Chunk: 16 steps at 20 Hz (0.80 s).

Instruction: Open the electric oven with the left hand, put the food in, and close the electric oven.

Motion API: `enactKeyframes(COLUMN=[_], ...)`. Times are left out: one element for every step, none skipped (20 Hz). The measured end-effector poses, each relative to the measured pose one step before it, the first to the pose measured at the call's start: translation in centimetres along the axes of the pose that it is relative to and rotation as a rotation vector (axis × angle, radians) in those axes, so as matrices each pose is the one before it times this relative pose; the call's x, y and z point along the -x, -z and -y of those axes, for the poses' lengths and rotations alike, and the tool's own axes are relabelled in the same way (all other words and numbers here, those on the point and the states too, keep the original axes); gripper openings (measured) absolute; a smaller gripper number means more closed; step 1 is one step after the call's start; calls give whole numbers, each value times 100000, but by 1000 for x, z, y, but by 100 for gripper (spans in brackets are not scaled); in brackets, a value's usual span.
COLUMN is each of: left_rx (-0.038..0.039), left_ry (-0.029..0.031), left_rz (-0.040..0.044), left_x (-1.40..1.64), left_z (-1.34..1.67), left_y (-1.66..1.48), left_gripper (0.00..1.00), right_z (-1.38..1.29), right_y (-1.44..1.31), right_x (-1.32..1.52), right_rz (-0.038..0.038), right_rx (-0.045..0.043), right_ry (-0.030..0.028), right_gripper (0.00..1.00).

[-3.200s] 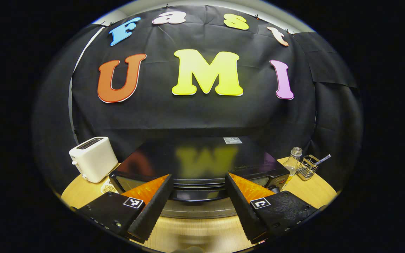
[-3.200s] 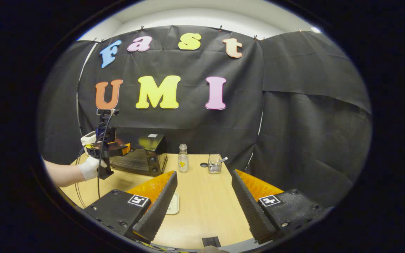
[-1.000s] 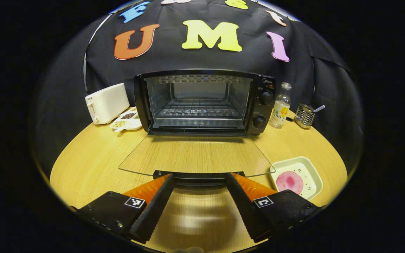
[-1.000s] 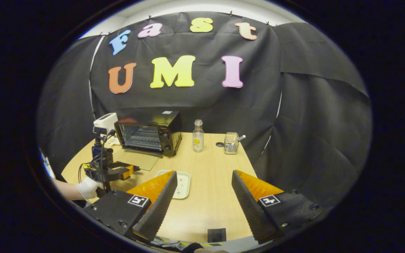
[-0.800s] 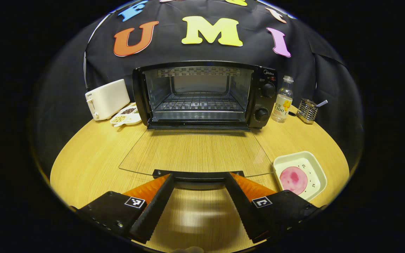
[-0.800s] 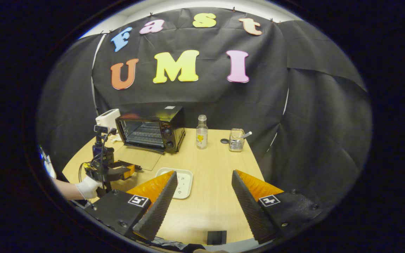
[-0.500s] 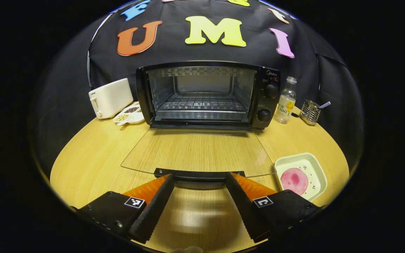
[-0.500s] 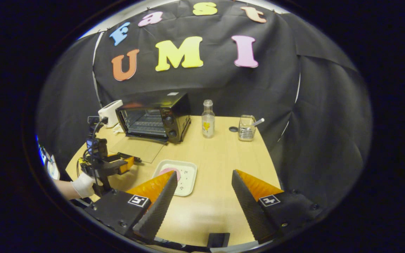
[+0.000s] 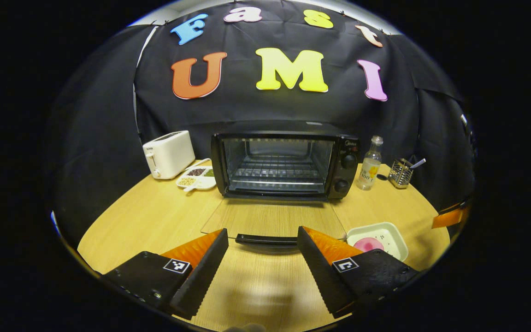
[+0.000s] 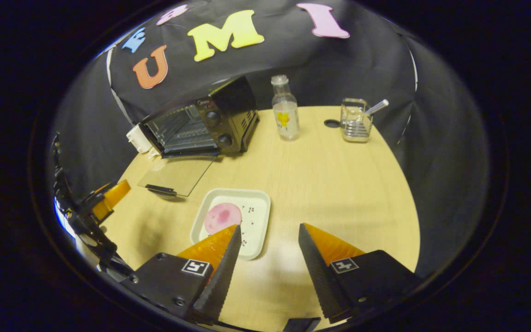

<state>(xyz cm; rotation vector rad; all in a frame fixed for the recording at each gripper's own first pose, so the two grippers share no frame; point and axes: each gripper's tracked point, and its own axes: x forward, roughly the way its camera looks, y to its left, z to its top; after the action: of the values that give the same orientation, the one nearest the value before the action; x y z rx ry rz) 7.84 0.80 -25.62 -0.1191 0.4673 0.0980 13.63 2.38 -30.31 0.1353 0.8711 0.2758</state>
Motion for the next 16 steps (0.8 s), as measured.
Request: enactKeyframes(left_rx=[190,216,-294,-922,-783,-431,114,432,610,479,369,-157,-224,-50,270,-25], left_ry=[-734,-270,-377,-456,-573,-546,-473,-1304,-1493,-1511,-1387,-1035,-1306,-925,-572,-838], left_rz=[1936,2143,2433,2191,1910,1581,532,781,684,554,122,-421,-882,729,268,-836], left_x=[877,907,794,893,619,802,597,545,467,523,253,319,308,406,145,-46], left_z=[-276,-168,-98,-35,-43,-190,-53,-254,-293,-171,-214,-93,-140,-276,-48,-77], left_y=[-1045,-1238,-1288,-1287,-1138,-988,-849,-661,-735,-574,-457,-77,-21,-341,-40,453], left_gripper=[96,96,96,96,96,96,96,96,96,96,96,96,96,96,96,96], right_z=[-117,65,87,-9,27,65,-48,-7,-95,-254,-218,-217,14,145,714,60], right_y=[354,408,178,132,78,76,-89,258,133,17,-82,80,185,91,56,-150], right_x=[-1193,-1059,-952,-902,-849,-807,-846,-687,-655,-505,-133,-69,-235,228,-419,412], right_rz=[-2429,-2111,-1825,-1780,-1675,-1798,-1545,-2325,-2095,-1604,-590,-1347,-2068,-1138,-2485,-342], right_rx=[-1584,-1051,-707,-859,-608,-484,-870,-458,-287,-559,-426,-332,187,-292,188,-1565], right_ry=[-1505,-1239,-775,-1138,-823,-681,-1405,-1049,-694,-411,-205,-193,493,1225,3196,593], right_gripper=[71,70,65,63,58,55,53,53,48,44,36,32,24,21,12,12])
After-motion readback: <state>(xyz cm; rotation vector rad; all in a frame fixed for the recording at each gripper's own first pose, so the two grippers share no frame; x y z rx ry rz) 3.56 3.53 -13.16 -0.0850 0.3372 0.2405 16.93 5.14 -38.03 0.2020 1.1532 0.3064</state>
